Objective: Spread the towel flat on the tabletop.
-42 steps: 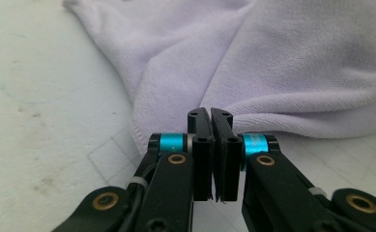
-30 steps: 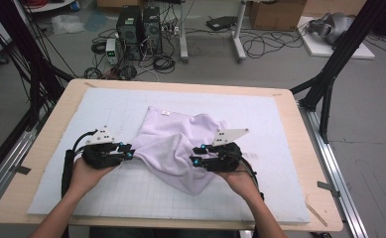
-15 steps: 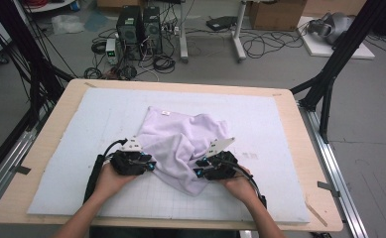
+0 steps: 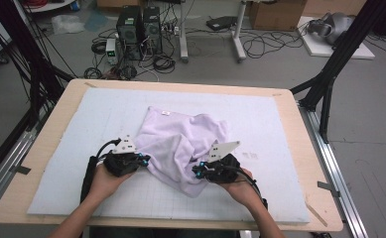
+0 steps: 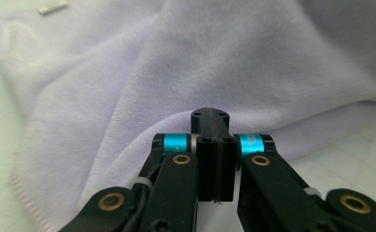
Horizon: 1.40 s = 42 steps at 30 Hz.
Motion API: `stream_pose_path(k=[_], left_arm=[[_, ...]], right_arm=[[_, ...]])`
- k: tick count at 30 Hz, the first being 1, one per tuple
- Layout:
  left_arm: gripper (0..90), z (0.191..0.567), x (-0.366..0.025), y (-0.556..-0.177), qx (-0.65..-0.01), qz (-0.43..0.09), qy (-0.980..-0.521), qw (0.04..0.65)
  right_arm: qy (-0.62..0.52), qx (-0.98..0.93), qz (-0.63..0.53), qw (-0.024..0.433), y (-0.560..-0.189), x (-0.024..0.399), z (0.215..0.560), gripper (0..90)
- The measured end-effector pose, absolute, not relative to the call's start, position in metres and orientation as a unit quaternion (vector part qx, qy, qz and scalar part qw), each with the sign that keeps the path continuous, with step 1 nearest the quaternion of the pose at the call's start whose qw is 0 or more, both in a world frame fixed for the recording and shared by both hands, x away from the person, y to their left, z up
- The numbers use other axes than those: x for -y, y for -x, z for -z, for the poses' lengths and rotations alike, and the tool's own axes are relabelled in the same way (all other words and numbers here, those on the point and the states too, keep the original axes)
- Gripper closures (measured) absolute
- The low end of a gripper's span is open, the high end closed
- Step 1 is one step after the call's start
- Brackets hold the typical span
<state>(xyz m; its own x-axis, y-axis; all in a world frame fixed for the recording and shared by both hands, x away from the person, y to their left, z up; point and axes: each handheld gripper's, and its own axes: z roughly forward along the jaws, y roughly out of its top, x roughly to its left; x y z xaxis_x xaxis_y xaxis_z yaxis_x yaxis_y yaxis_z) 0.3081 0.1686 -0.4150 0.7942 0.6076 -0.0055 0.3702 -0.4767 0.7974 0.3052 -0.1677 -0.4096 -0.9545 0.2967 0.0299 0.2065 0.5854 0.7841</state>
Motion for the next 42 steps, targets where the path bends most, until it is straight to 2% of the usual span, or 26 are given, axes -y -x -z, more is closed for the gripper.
stream_pose_path(k=[7, 11, 14, 15, 17, 18, 21, 23, 24, 26, 28, 30, 35, 42], left_arm=[[89.8, 0.396, -0.182, -0.289, -0.272, -0.152, -0.847, 0.430], [89.8, 0.398, -0.186, -0.289, -0.276, -0.151, -0.844, 0.434], [89.6, 0.400, -0.191, -0.292, -0.285, -0.138, -0.840, 0.441], [87.4, 0.403, -0.191, -0.293, -0.289, -0.123, -0.839, 0.444], [69.6, 0.412, -0.186, -0.293, -0.287, -0.098, -0.844, 0.442], [65.2, 0.417, -0.184, -0.292, -0.282, -0.093, -0.847, 0.440], [55.7, 0.431, -0.174, -0.296, -0.285, -0.087, -0.856, 0.423], [55.1, 0.438, -0.167, -0.301, -0.285, -0.085, -0.862, 0.411], [55.3, 0.441, -0.163, -0.303, -0.285, -0.085, -0.865, 0.404], [61.3, 0.443, -0.158, -0.305, -0.283, -0.092, -0.865, 0.404], [76.5, 0.442, -0.153, -0.308, -0.279, -0.083, -0.869, 0.401], [86.2, 0.440, -0.148, -0.308, -0.275, -0.091, -0.870, 0.399], [87.7, 0.430, -0.157, -0.302, -0.272, -0.095, -0.864, 0.412], [87.8, 0.389, -0.199, -0.286, -0.283, -0.129, -0.843, 0.438]], right_arm=[[-0.133, -0.878, -0.457, 0.048, -0.282, 0.171, 0.397, 86.1], [-0.132, -0.868, -0.478, 0.022, -0.273, 0.169, 0.395, 86.0], [-0.125, -0.869, -0.478, 0.036, -0.271, 0.169, 0.391, 80.7], [-0.130, -0.871, -0.472, 0.044, -0.273, 0.171, 0.391, 76.3], [-0.139, -0.874, -0.462, 0.054, -0.279, 0.175, 0.395, 69.5], [-0.142, -0.874, -0.460, 0.057, -0.281, 0.177, 0.398, 67.0], [-0.149, -0.890, -0.426, 0.068, -0.284, 0.176, 0.414, 61.4], [-0.151, -0.900, -0.406, 0.057, -0.287, 0.173, 0.428, 62.0], [-0.151, -0.905, -0.394, 0.051, -0.288, 0.171, 0.434, 64.0], [-0.156, -0.902, -0.401, 0.035, -0.288, 0.169, 0.442, 69.3], [-0.161, -0.899, -0.406, 0.024, -0.289, 0.170, 0.442, 77.3], [-0.159, -0.900, -0.406, 0.023, -0.289, 0.169, 0.442, 82.8], [-0.153, -0.892, -0.425, 0.015, -0.283, 0.169, 0.432, 84.3], [-0.139, -0.867, -0.478, 0.008, -0.274, 0.166, 0.403, 84.4]])
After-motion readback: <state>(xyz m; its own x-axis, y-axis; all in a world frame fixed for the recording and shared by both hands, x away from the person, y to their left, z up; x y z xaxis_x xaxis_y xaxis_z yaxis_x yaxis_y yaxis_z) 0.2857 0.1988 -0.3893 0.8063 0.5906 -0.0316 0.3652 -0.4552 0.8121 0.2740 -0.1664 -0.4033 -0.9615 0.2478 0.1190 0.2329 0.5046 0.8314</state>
